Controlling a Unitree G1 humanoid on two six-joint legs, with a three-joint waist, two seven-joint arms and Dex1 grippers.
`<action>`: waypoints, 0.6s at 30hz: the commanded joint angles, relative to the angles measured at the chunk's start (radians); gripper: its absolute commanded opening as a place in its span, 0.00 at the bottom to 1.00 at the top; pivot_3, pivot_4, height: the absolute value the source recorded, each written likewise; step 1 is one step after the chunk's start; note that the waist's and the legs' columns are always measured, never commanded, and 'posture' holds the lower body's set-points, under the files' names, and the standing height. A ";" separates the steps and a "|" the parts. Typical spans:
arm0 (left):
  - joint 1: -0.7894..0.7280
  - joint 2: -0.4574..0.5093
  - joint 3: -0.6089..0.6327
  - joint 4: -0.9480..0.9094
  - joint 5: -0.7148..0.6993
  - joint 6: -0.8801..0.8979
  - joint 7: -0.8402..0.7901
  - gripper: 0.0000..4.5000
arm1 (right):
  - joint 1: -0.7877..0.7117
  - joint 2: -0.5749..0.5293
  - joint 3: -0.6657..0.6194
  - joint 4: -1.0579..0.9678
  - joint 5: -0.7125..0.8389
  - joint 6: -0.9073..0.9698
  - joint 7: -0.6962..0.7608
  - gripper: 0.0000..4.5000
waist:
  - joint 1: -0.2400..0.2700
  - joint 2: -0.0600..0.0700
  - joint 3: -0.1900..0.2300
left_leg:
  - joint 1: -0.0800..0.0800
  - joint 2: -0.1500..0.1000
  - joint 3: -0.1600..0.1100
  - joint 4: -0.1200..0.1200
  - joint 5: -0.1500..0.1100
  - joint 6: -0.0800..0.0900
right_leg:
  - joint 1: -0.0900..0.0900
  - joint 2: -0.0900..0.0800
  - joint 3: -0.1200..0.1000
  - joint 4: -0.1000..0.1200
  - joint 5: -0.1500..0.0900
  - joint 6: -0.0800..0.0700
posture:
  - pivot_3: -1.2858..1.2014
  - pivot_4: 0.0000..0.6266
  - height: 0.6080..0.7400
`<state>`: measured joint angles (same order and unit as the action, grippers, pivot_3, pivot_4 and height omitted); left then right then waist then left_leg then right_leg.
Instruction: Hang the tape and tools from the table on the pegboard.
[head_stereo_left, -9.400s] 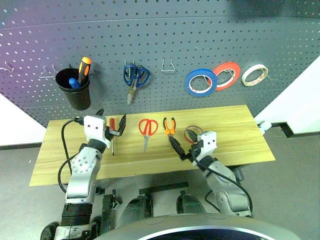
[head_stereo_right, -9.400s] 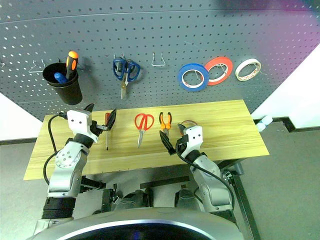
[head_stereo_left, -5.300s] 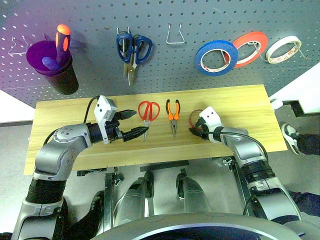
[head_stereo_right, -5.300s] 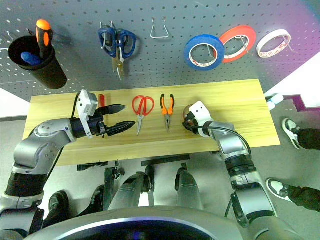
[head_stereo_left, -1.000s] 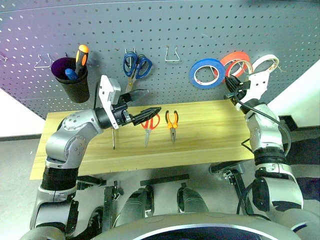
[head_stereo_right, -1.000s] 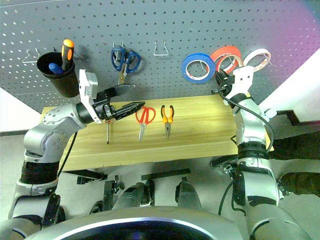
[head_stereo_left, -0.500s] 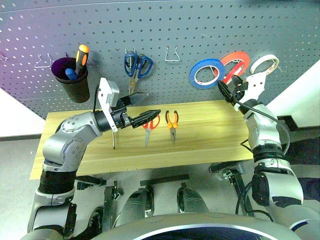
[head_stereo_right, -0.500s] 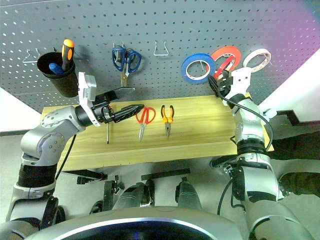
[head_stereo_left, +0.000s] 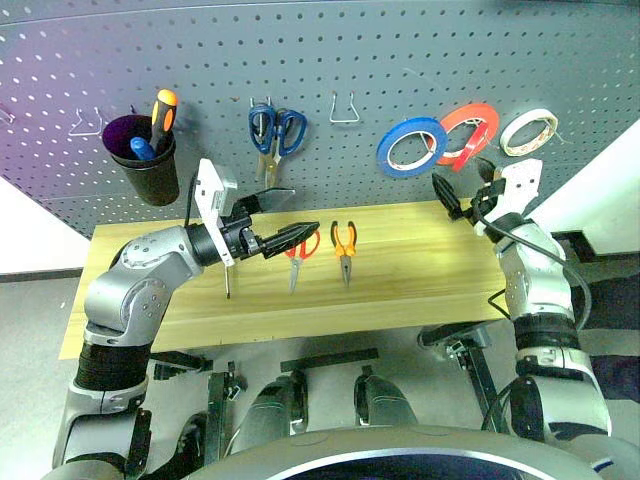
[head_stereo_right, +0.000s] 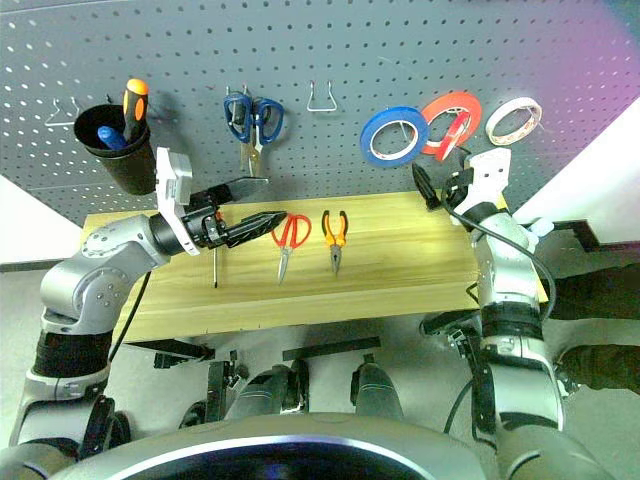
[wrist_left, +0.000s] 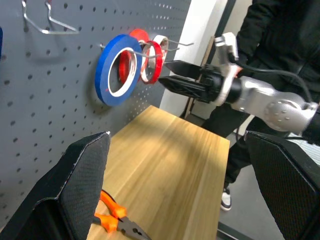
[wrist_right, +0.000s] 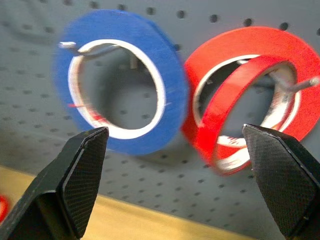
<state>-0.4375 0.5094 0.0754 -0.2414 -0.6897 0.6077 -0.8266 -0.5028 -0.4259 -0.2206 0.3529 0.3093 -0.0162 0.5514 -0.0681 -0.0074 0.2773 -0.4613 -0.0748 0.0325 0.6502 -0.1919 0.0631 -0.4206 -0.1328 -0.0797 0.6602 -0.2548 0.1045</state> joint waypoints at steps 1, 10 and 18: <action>0.006 0.013 0.030 -0.040 -0.022 -0.005 -0.005 1.00 | 0.077 0.023 0.010 -0.195 0.073 0.128 -0.002 1.00 | 0.000 0.000 0.000 | 0.000 0.000 0.000 0.000 0.000 0.000 | 0.000 0.000 0.000 0.000 0.000 0.000 | 0.45 0.38 0.87; 0.057 0.052 0.063 -0.059 -0.023 0.003 -0.005 1.00 | 0.099 0.052 0.099 -0.302 0.056 0.385 -0.074 1.00 | 0.000 0.000 0.000 | 0.001 0.000 0.000 0.000 -0.004 0.003 | -0.004 0.000 0.002 0.000 0.000 0.000 | 0.45 0.43 0.87; 0.121 0.079 0.110 -0.112 -0.042 0.026 0.019 1.00 | -0.021 0.135 0.196 -0.273 0.018 0.585 -0.164 1.00 | 0.001 0.001 0.002 | 0.000 0.000 0.000 -0.001 -0.005 0.006 | -0.006 -0.001 0.002 0.000 0.000 0.000 | 0.47 0.47 0.87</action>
<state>-0.3242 0.5736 0.1522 -0.3096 -0.7101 0.6306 -0.8111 -0.4936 -0.3064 -0.0144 0.0913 0.3211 0.5398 0.4109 -0.0673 -0.0065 0.2790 -0.4608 -0.0745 0.0326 0.6493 -0.1973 0.0691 -0.4267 -0.1334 -0.0772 0.6599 -0.2551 0.1040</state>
